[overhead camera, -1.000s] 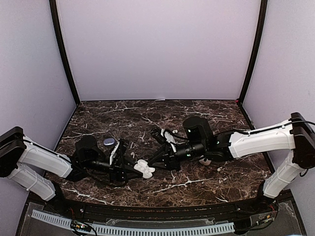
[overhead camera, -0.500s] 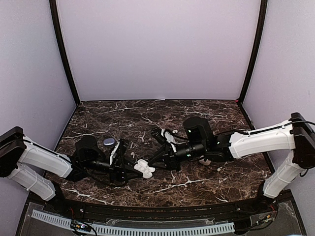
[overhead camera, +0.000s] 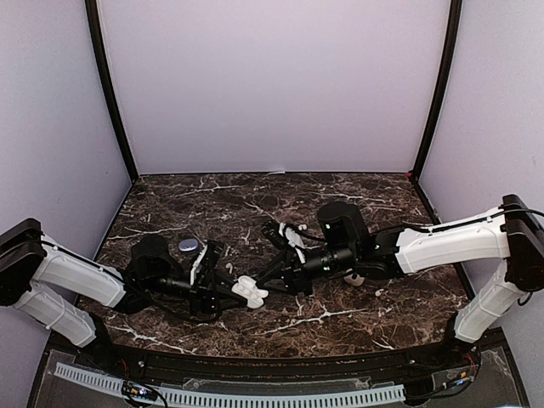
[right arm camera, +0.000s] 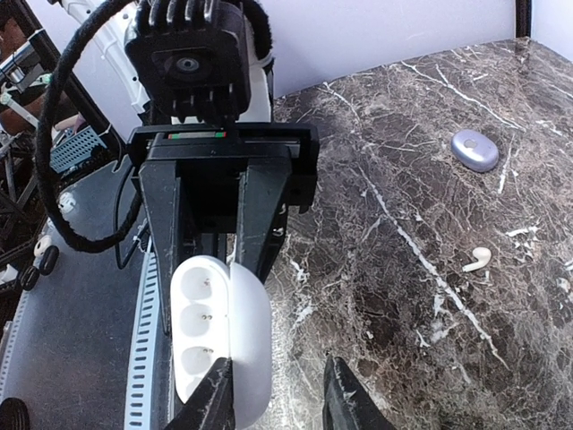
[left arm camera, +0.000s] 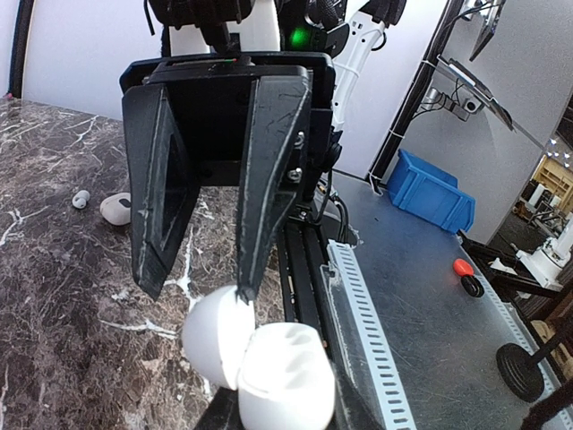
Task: Insert the wireless bluetooth earbuds into the charging case
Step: Open the charging case at the center of the board, then pick up the left earbud from the center of the board.
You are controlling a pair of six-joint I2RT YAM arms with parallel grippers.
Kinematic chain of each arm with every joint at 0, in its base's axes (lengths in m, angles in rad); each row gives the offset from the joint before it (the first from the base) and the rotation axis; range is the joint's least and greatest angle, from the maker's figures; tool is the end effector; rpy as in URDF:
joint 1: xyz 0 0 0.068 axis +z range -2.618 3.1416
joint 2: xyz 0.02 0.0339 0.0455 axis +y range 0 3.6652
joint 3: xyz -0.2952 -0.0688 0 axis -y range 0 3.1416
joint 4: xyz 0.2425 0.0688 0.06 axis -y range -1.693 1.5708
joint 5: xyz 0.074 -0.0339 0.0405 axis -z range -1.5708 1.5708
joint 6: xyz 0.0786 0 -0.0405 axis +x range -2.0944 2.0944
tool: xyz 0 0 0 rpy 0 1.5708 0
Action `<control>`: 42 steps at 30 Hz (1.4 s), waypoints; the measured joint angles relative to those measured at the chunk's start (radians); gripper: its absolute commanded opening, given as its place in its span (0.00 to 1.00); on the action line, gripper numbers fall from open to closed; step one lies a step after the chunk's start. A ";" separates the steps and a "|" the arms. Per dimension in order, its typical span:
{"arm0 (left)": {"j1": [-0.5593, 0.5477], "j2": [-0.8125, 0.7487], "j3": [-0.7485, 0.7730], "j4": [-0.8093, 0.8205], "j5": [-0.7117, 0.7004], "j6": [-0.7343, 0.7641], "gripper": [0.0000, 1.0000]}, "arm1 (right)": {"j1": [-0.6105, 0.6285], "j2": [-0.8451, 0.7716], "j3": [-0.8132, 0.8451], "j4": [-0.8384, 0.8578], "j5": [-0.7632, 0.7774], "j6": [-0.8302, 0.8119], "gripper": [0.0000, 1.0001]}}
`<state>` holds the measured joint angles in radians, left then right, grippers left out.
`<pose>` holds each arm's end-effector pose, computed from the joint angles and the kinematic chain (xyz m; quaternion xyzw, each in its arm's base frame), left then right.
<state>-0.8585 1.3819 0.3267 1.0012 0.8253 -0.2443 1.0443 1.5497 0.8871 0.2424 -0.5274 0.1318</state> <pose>0.1285 -0.2372 0.2152 0.4639 0.5505 -0.5780 0.3841 0.1525 0.3410 0.2489 -0.4842 0.6647 0.4734 0.3157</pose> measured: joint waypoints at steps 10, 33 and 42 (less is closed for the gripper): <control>-0.002 0.012 0.008 -0.009 0.000 -0.008 0.14 | -0.006 0.000 -0.011 -0.003 0.000 -0.016 0.46; -0.004 0.019 0.019 -0.015 0.002 -0.014 0.15 | -0.011 -0.066 -0.066 0.024 0.016 -0.021 0.99; -0.004 0.019 0.019 -0.015 -0.002 -0.015 0.15 | -0.016 -0.122 -0.098 0.032 0.063 -0.017 0.99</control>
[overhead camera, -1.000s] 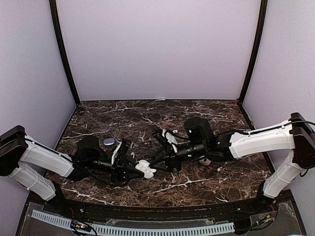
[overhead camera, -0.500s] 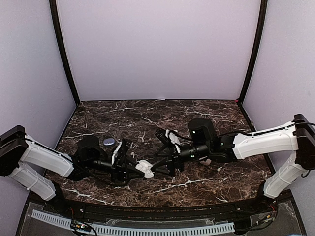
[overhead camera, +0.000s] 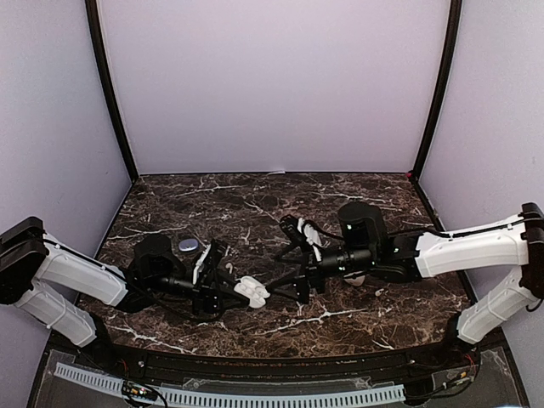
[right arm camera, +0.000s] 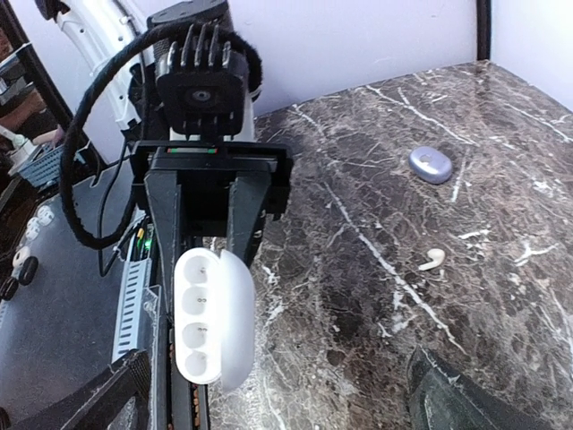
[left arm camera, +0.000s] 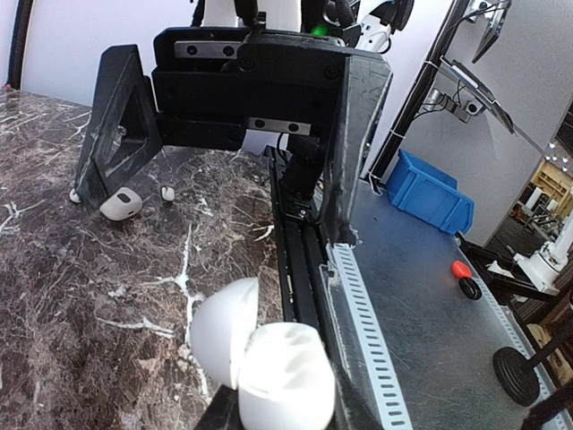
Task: Insert the wireless bluetooth earbuds into the charging case
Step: Pick up the left earbud from the center of the board.
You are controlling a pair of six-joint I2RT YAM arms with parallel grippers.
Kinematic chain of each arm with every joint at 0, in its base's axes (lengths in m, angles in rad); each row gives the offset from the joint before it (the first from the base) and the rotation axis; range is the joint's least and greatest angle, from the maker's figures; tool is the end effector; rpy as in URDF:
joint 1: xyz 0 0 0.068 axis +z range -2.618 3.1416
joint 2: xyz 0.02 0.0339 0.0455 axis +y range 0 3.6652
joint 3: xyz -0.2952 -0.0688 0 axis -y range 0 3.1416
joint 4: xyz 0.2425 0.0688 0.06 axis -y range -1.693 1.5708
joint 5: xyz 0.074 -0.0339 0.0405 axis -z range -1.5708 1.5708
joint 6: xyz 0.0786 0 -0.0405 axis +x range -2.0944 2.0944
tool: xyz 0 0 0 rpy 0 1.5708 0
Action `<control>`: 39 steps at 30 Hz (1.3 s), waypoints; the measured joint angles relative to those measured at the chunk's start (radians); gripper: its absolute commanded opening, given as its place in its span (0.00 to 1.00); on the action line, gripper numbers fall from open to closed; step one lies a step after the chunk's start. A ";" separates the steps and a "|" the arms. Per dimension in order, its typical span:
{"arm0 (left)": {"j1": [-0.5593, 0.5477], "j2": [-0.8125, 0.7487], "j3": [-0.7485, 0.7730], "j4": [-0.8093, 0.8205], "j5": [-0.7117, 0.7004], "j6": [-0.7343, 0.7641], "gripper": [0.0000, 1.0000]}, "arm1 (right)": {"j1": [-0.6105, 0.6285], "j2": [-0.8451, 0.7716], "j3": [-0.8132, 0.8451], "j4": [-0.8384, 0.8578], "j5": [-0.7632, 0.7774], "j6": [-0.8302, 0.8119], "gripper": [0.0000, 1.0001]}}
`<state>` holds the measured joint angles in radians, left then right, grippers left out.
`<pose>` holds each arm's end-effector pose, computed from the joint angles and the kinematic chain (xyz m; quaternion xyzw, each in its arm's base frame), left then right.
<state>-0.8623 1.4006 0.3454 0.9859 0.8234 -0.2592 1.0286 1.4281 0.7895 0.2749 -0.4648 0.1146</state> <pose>0.1312 -0.2417 0.2142 0.4597 0.5588 -0.5803 0.3738 0.1470 0.3123 0.2580 -0.4708 0.6613 0.4583 0.3619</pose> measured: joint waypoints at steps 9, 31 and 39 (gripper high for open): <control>0.000 -0.013 -0.005 0.002 -0.040 -0.006 0.15 | -0.040 -0.201 -0.092 -0.026 0.222 0.156 0.99; 0.074 -0.020 -0.059 0.054 -0.101 -0.069 0.14 | -0.258 -0.389 -0.162 -0.649 0.570 0.501 0.47; 0.163 -0.112 -0.085 0.045 -0.124 -0.101 0.14 | -0.323 -0.325 -0.069 -0.787 0.609 0.506 0.45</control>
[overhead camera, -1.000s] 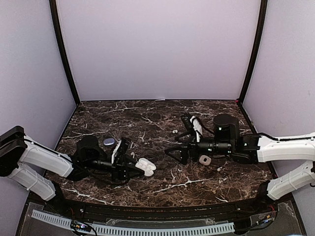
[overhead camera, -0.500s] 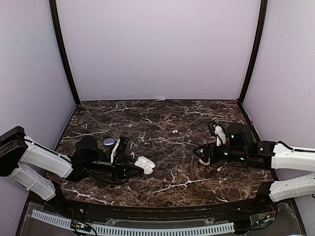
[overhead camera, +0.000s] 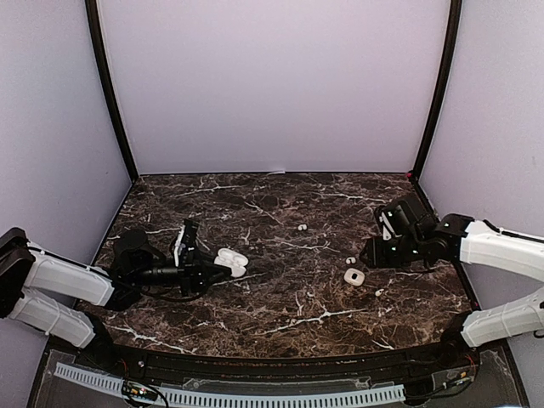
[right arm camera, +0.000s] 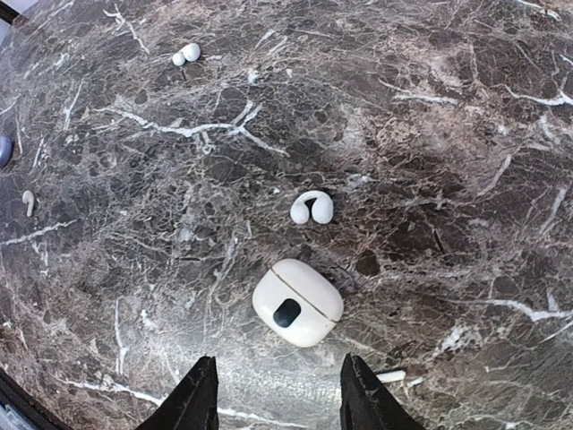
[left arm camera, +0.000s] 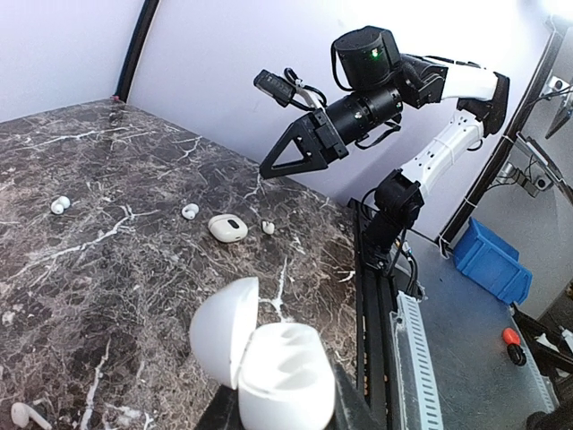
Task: Insert the wireless bluetooth earbuds into the charging case
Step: Pick up the left earbud from the center of the board.
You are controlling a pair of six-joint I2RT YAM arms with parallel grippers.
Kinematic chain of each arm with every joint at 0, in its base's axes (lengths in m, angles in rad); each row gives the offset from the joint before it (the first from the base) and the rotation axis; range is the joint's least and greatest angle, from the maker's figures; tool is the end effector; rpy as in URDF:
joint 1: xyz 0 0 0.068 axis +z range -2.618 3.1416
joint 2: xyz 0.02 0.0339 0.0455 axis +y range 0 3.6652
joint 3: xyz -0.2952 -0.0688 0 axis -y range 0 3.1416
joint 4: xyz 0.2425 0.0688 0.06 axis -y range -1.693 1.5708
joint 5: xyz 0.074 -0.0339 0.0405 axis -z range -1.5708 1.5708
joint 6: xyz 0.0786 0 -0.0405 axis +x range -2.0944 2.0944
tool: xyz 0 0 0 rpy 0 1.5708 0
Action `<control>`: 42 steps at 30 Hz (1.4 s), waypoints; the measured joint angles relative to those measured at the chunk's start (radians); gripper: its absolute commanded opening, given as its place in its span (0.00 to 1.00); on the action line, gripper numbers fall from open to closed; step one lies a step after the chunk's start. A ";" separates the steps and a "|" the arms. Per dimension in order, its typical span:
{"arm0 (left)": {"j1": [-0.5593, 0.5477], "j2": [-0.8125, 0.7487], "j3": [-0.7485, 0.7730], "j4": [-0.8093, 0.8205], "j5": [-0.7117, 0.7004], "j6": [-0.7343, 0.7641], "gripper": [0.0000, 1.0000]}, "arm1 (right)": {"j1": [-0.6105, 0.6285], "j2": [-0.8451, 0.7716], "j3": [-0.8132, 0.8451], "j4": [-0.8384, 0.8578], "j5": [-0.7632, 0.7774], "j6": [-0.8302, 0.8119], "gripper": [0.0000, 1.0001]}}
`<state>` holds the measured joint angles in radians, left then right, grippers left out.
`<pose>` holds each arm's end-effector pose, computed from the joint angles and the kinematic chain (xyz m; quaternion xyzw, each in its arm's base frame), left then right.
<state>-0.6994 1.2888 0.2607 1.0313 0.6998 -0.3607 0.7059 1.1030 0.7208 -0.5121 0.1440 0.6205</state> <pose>0.1576 -0.1988 0.2208 0.3511 0.6128 -0.5452 0.4517 0.1818 0.1402 0.2239 -0.0163 0.9411 0.1503 0.3026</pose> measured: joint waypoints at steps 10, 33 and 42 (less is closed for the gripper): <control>0.042 -0.015 0.000 -0.038 -0.005 -0.011 0.14 | -0.111 0.220 0.158 -0.005 -0.073 -0.119 0.43; 0.137 -0.003 -0.001 -0.039 -0.011 -0.035 0.14 | -0.117 0.903 0.673 0.202 -0.248 -0.243 0.35; 0.137 -0.019 -0.001 -0.073 -0.017 -0.010 0.14 | -0.117 1.012 0.767 0.207 -0.233 -0.277 0.34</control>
<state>-0.5625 1.2701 0.2596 0.9585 0.6830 -0.3710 0.5888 2.1147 1.4876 -0.3050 -0.0891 0.3439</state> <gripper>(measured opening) 0.268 0.345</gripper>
